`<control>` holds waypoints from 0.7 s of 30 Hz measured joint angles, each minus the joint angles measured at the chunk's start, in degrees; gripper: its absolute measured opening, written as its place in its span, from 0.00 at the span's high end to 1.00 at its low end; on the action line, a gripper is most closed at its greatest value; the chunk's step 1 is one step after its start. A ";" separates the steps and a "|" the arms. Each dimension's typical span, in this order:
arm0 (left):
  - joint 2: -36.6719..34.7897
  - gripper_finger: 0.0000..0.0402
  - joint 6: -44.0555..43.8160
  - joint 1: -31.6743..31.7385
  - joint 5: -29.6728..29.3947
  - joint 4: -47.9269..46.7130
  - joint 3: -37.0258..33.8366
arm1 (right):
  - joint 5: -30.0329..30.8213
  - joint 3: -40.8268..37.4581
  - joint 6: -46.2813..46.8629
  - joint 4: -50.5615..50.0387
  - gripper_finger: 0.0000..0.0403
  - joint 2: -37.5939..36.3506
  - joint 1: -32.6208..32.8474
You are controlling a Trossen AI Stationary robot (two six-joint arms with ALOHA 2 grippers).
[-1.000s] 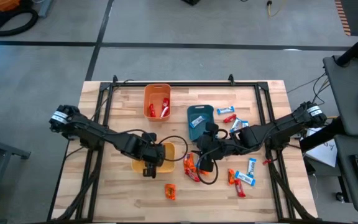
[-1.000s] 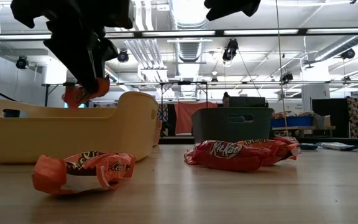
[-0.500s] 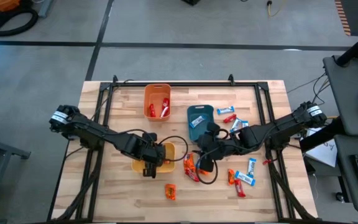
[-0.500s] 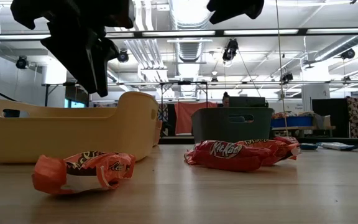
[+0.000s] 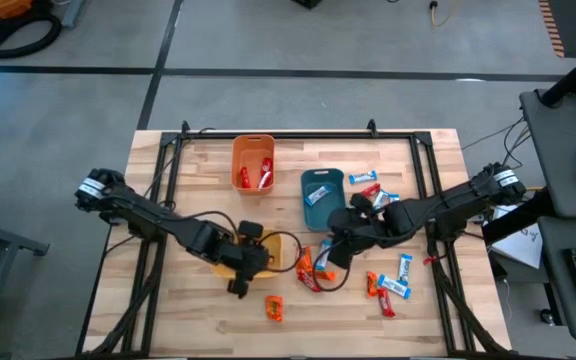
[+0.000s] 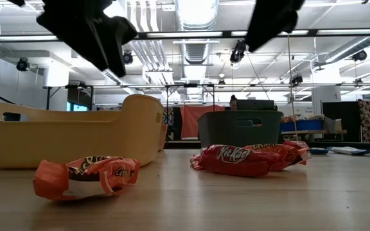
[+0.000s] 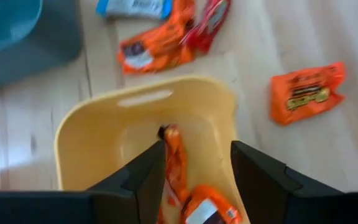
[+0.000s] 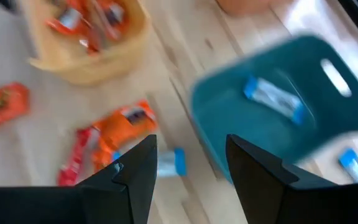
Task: Organize candy in baskets
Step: Put the white chocolate into the blue bin
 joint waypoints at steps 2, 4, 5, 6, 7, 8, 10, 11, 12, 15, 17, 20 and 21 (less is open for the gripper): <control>-0.94 0.61 0.48 -0.64 0.01 0.91 -0.37 | 0.01 0.00 1.96 -3.45 0.55 0.00 -0.47; -2.26 0.61 0.50 -1.12 0.00 1.72 -1.14 | -0.01 0.00 3.59 -6.72 0.55 -0.01 -1.01; -3.06 0.61 0.47 -1.33 0.00 2.62 -1.81 | -0.03 0.00 4.27 -8.29 0.55 -0.02 -1.39; -4.07 0.62 0.48 -1.61 0.02 3.87 -2.92 | -0.03 0.00 4.73 -9.84 0.55 -0.02 -1.81; -5.37 0.62 0.47 -1.93 0.01 5.34 -4.40 | -0.01 0.00 5.10 -11.20 0.55 -0.02 -2.29; -6.80 0.62 0.47 -2.14 0.02 6.83 -6.01 | -0.01 0.00 5.23 -12.25 0.55 -0.02 -2.84; -10.18 0.62 -0.24 -2.47 0.01 10.98 -9.51 | -0.02 0.00 5.56 -13.96 0.55 -0.02 -4.04; -11.94 0.62 -1.24 -2.56 0.02 12.40 -11.18 | -0.05 0.00 5.63 -14.56 0.55 -0.02 -4.68; -13.77 0.62 -2.42 -2.60 0.02 13.49 -12.77 | -0.27 0.00 5.62 -15.06 0.55 -0.04 -5.34; -19.10 0.62 -5.76 -2.59 -1.38 15.78 -16.35 | -2.37 0.00 5.11 -16.75 0.55 -0.07 -7.76; -22.44 0.62 -7.85 -2.60 -3.48 16.87 -18.07 | -3.01 -0.02 4.56 -17.49 0.55 -0.07 -9.52; -26.58 0.62 -9.56 -2.73 -7.50 18.41 -19.55 | -3.00 -0.07 4.10 -19.64 0.55 -0.10 -12.27; -27.81 0.62 -9.91 -2.73 -8.70 18.97 -19.87 | -3.01 -0.07 3.91 -20.31 0.55 -0.17 -13.15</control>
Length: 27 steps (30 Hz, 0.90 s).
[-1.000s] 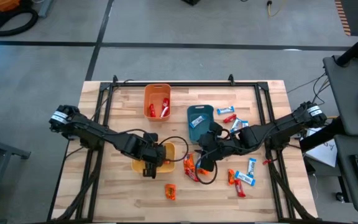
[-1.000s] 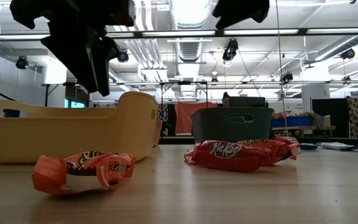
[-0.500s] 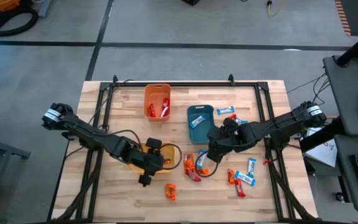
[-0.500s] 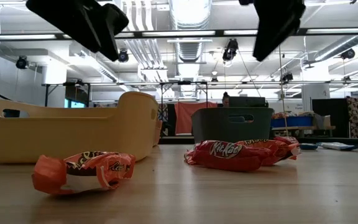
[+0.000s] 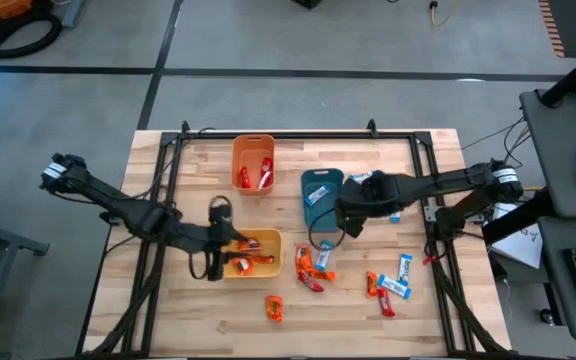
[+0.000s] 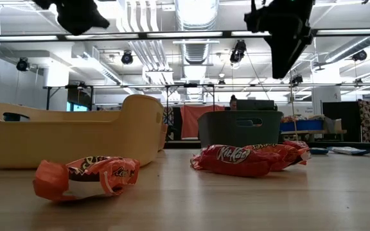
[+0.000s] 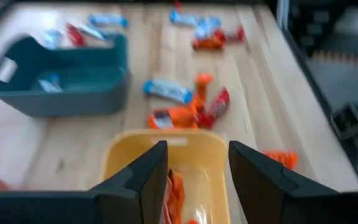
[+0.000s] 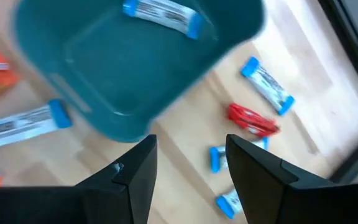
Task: Organize candy in baskets
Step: Put the white chocolate into the blue bin
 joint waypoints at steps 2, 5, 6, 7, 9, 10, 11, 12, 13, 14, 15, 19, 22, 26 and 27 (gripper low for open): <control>-2.10 0.62 -0.48 0.00 -2.16 1.10 -0.44 | -0.02 0.00 -0.38 -1.41 0.55 -0.29 -1.76; -4.34 0.62 -0.80 0.00 -4.86 1.94 -0.59 | -0.10 -0.29 -1.39 -2.53 0.55 -1.46 -4.32; -4.84 0.62 -1.06 0.00 -5.74 2.24 -0.59 | -0.56 -0.54 -1.76 -2.53 0.55 -2.12 -5.19; -5.27 0.62 -1.37 0.00 -6.96 2.37 -0.59 | -1.27 -0.77 -2.24 -2.51 0.55 -2.73 -6.10; -5.85 0.62 -1.95 0.00 -9.52 2.34 -0.59 | -2.11 -1.30 -2.76 -2.41 0.55 -4.22 -7.95; -6.01 0.62 -2.11 0.00 -10.33 2.30 -0.59 | -2.21 -1.63 -2.90 -2.44 0.55 -4.98 -8.84; -6.12 0.62 -2.14 0.00 -10.68 2.29 -0.59 | -2.46 -2.01 -2.94 -2.37 0.55 -5.82 -9.78; -6.14 0.62 -2.14 0.00 -10.81 2.28 -0.59 | -2.69 -2.53 -2.99 -2.30 0.55 -6.75 -10.76; -6.16 0.62 -2.11 0.00 -10.84 2.27 -0.59 | -2.87 -3.16 -3.00 -2.31 0.55 -7.72 -11.71; -6.15 0.62 -2.10 0.00 -10.84 2.26 -0.59 | -3.03 -3.90 -2.99 -2.20 0.55 -8.70 -12.67; -6.11 0.62 -2.10 0.00 -10.84 2.26 -0.59 | -3.07 -4.68 -2.97 -2.10 0.55 -9.67 -13.70; -5.96 0.62 -2.04 -0.02 -10.84 2.22 -0.69 | -5.66 -8.23 -2.95 -1.62 0.55 -13.31 -18.32; -5.96 0.62 -1.73 -0.02 -10.84 2.19 -0.85 | -8.70 -11.46 -2.93 -0.40 0.55 -15.47 -21.80; -5.42 0.62 -1.70 -0.02 -10.86 2.22 -0.92 | -13.98 -15.97 -3.27 1.84 0.55 -17.03 -25.87; -5.16 0.62 -1.70 -0.02 -10.86 2.22 -0.92 | -15.23 -17.07 -3.57 2.38 0.55 -17.09 -26.66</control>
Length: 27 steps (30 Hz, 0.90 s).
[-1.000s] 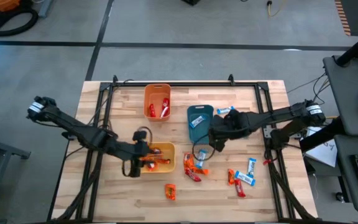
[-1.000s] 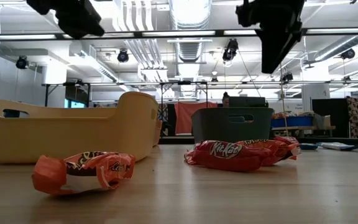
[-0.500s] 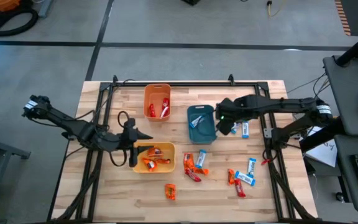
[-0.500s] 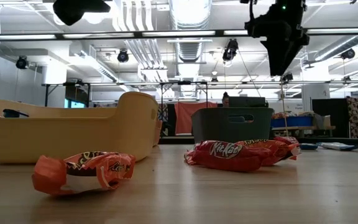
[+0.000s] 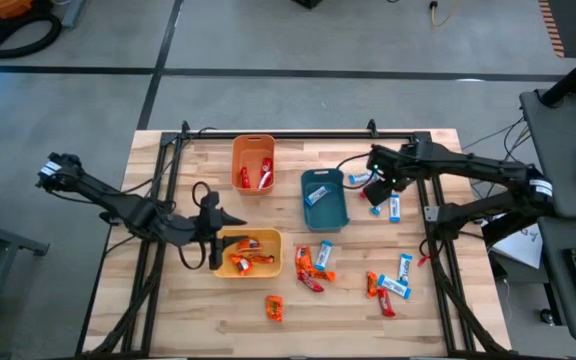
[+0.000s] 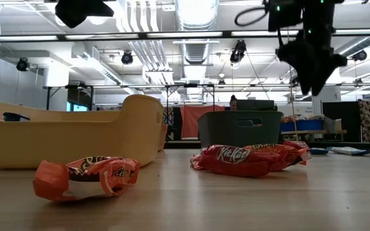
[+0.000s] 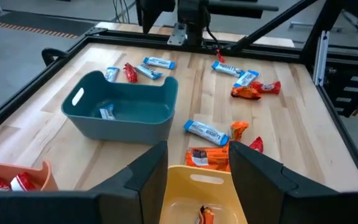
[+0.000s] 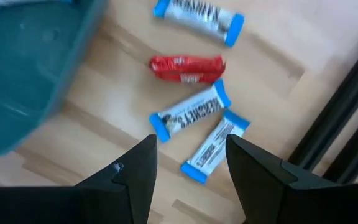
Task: Organize candy in baskets
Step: Put the white chocolate into the blue bin
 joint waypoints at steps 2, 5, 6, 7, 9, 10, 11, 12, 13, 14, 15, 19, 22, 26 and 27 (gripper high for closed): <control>0.53 0.62 0.02 0.02 0.00 0.00 0.00 | -2.32 -2.14 -0.84 0.54 0.55 0.02 -1.27; 1.33 0.62 0.01 0.01 0.00 0.00 0.00 | -4.77 -5.26 -0.98 0.53 0.55 0.41 -2.57; 1.59 0.62 0.02 0.01 0.00 -0.04 0.00 | -5.11 -6.31 -0.88 0.69 0.55 0.58 -2.83; 1.84 0.62 0.02 0.01 0.00 -0.04 0.00 | -5.24 -7.30 -0.88 0.68 0.55 0.81 -3.01; 2.30 0.62 0.02 0.02 0.00 -0.04 0.00 | -5.31 -9.40 -0.58 1.06 0.55 0.93 -3.07; 2.52 0.62 0.07 0.02 0.00 -0.04 0.00 | -5.41 -10.53 -0.21 1.68 0.55 0.96 -3.05; 2.68 0.62 0.25 0.01 0.00 -0.05 -0.01 | -5.56 -11.64 0.14 2.53 0.55 1.00 -3.05; 2.84 0.62 0.41 0.02 0.00 -0.06 -0.01 | -5.82 -12.70 0.43 3.32 0.55 1.04 -3.05; 2.96 0.62 0.51 0.02 0.00 -0.06 0.00 | -5.97 -13.70 0.68 3.95 0.55 1.04 -3.05; 3.05 0.62 0.68 0.02 0.00 -0.06 0.00 | -5.99 -14.55 0.89 4.41 0.55 1.04 -3.05; 3.13 0.62 0.87 0.02 0.00 -0.06 0.00 | -5.99 -15.41 1.10 5.12 0.55 1.04 -3.05; 3.20 0.62 0.90 0.02 0.00 -0.06 0.00 | -5.99 -18.16 2.14 7.70 0.55 1.04 -3.05; 3.20 0.62 0.90 0.02 0.00 -0.06 -0.02 | -5.99 -20.07 3.17 10.30 0.55 1.04 -3.05; 3.20 0.62 0.91 0.02 0.00 -0.06 -0.01 | -5.96 -22.08 3.74 12.64 0.55 1.12 -3.05; 3.20 0.62 0.90 0.02 0.00 -0.06 -0.01 | -5.87 -22.51 3.90 12.99 0.55 1.18 -3.05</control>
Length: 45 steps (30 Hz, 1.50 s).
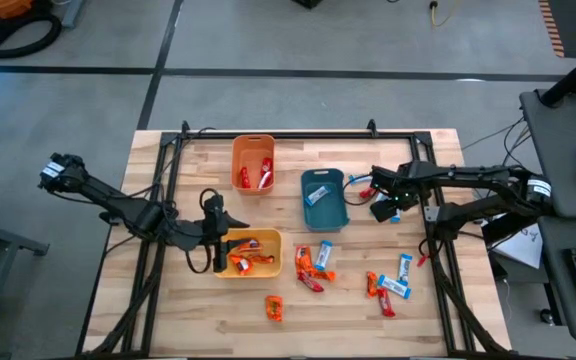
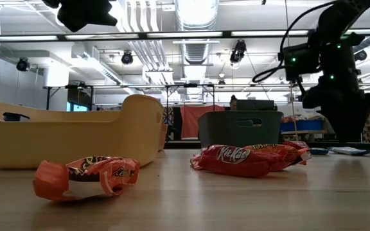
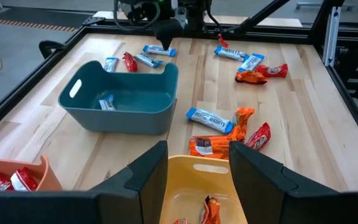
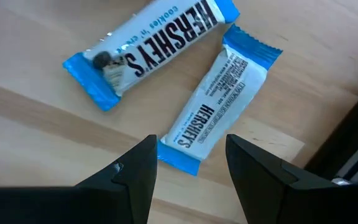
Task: Organize candy in baskets
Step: Put the white chocolate into the blue bin
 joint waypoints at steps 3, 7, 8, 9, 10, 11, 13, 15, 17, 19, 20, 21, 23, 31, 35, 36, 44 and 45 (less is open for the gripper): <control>0.00 0.62 0.02 0.00 0.00 0.00 -0.01 | 0.10 -1.25 0.21 2.25 0.55 0.00 0.00; 0.00 0.62 0.00 0.00 0.00 0.00 0.00 | 0.16 -2.68 0.87 4.14 0.55 0.00 0.00; 0.00 0.62 0.00 0.00 0.00 0.00 -0.02 | 0.37 -2.95 0.89 4.23 0.55 0.00 0.00; 0.00 0.62 0.02 0.00 0.00 0.00 0.00 | 0.59 -3.21 0.93 4.21 0.55 0.00 0.00; 0.00 0.62 0.01 0.00 0.00 0.00 0.00 | 0.75 -3.45 1.03 4.19 0.55 0.00 0.00; 0.00 0.62 0.00 0.00 0.00 0.00 -0.02 | 1.20 -3.64 1.27 4.21 0.55 0.00 0.00; 0.00 0.62 0.01 0.00 -0.01 0.02 0.00 | 2.58 -4.01 1.74 4.27 0.55 0.00 0.00; 0.00 0.62 0.01 0.00 -0.02 0.02 0.01 | 3.62 -4.35 1.77 4.55 0.55 0.00 0.00; 0.02 0.62 0.02 0.00 -0.02 0.02 0.00 | 3.62 -4.66 1.77 5.97 0.56 0.00 0.00; 0.04 0.62 0.02 0.00 -0.04 0.04 -0.01 | 3.59 -5.02 1.77 7.56 0.57 0.00 0.00; 0.04 0.62 0.00 0.00 -0.04 0.06 -0.01 | 3.60 -5.21 1.77 8.25 0.59 0.00 0.00; 0.04 0.62 0.00 0.00 -0.04 0.07 0.00 | 3.59 -5.44 1.77 8.98 0.60 0.00 0.00; 0.04 0.62 0.00 0.00 -0.04 0.07 0.01 | 3.59 -5.89 1.77 9.95 0.64 0.00 0.00; 0.04 0.62 0.00 0.00 -0.04 0.07 0.01 | 4.00 -6.70 1.75 10.49 0.78 -0.13 0.00; 0.04 0.62 0.00 0.00 -0.04 0.07 -0.01 | 4.16 -6.76 1.25 10.49 0.83 -0.11 0.00; 0.04 0.62 0.00 0.00 -0.04 0.07 -0.02 | 4.14 -6.76 1.17 10.49 0.84 -0.09 0.00; 0.04 0.62 0.00 0.00 -0.04 0.07 -0.02 | 3.21 -5.97 -0.15 11.03 0.91 0.03 0.00; 0.04 0.62 0.00 0.00 -0.04 0.07 0.00 | 3.11 -5.72 -0.50 10.99 0.92 0.04 0.00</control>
